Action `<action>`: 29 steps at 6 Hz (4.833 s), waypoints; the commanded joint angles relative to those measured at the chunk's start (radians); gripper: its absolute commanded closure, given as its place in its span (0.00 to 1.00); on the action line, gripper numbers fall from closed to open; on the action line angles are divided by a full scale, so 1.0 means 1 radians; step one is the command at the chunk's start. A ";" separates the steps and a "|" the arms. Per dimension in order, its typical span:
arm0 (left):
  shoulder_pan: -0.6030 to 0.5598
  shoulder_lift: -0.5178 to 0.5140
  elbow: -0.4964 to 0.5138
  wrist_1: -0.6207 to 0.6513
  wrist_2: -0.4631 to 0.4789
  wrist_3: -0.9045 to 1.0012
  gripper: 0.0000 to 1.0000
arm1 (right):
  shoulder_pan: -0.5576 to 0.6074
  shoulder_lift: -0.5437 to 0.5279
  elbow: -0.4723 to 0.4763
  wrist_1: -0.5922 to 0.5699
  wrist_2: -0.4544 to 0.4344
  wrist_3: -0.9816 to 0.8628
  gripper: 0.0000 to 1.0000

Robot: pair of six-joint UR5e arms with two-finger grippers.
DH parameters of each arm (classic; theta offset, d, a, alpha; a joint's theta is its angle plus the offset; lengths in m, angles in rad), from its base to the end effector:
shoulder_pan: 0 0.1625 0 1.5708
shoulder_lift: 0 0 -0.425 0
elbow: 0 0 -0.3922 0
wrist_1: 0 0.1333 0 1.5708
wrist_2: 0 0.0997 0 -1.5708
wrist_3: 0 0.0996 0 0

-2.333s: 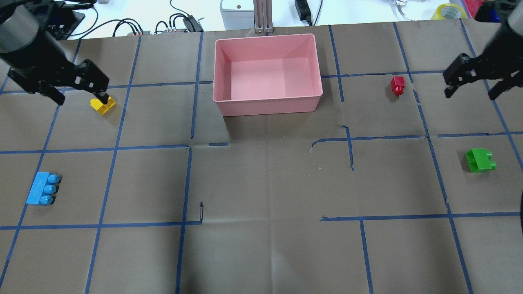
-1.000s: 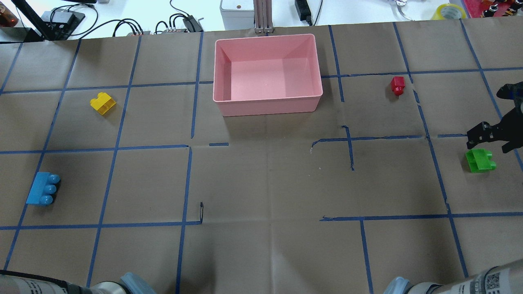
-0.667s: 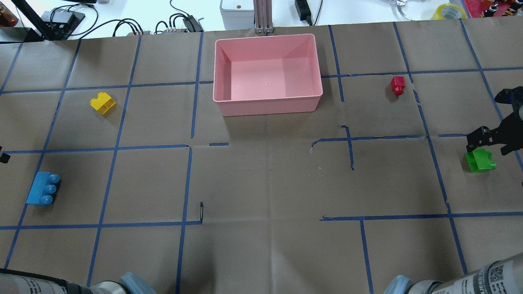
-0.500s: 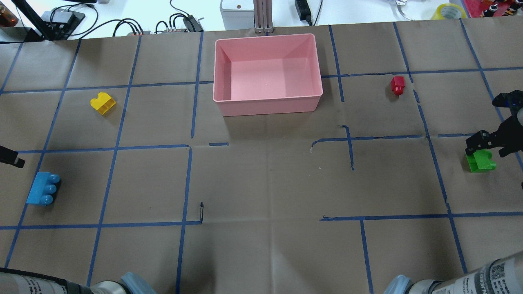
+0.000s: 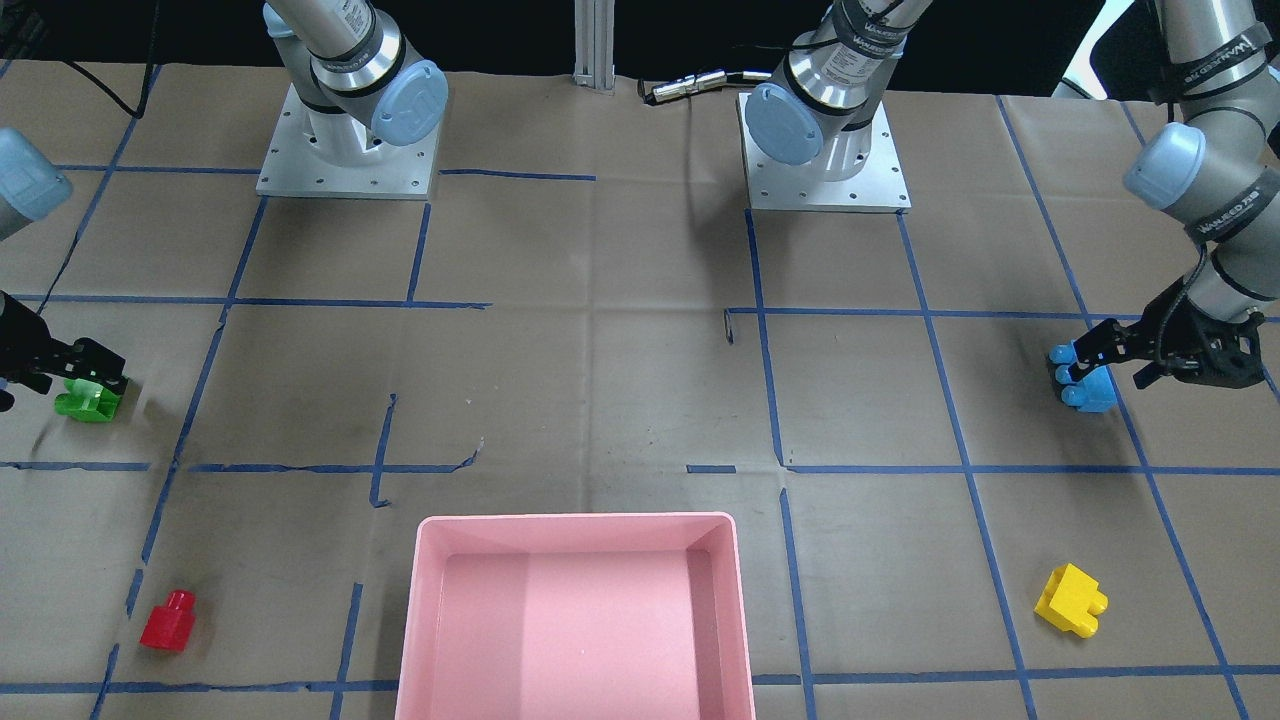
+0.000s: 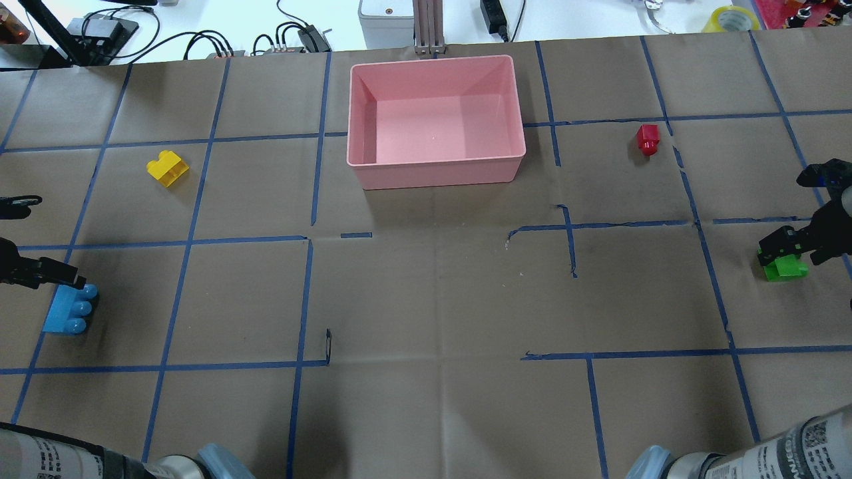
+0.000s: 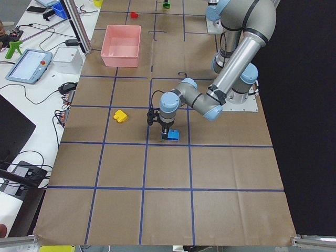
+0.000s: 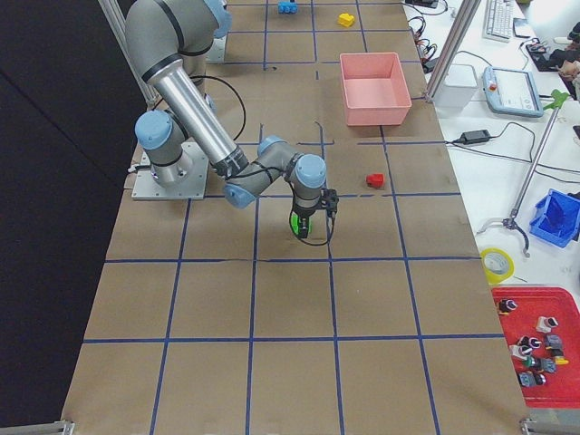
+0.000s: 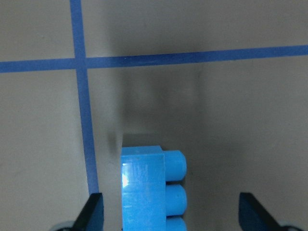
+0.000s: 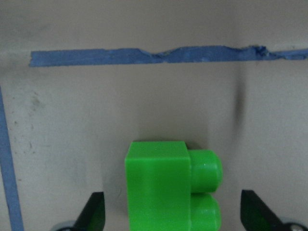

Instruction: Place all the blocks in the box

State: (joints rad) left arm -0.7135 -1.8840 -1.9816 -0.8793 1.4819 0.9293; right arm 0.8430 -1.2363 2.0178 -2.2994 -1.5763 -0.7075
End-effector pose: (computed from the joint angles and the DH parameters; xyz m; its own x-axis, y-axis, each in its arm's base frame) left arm 0.3010 -0.4486 0.2046 -0.9942 0.0723 0.0791 0.0684 0.9963 -0.0516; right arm -0.2416 -0.4708 0.1830 -0.9993 0.0208 -0.0302 0.0195 0.9989 0.0438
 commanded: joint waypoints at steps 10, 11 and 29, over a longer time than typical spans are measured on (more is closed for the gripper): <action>0.005 -0.057 -0.003 0.019 0.017 -0.001 0.48 | 0.055 -0.098 -0.272 0.250 0.142 -0.037 0.94; 0.005 -0.055 -0.003 0.019 0.020 0.000 0.58 | 0.138 -0.095 -0.392 0.324 0.168 -0.032 0.94; -1.058 -0.274 0.960 -0.599 -0.046 -1.200 0.87 | 0.419 -0.065 -0.501 0.513 0.311 0.263 0.00</action>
State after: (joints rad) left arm -1.7245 -2.1334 -1.0230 -1.5198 1.4742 -0.1881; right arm 1.3424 -1.2817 1.4442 -1.7428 -1.2238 -0.4259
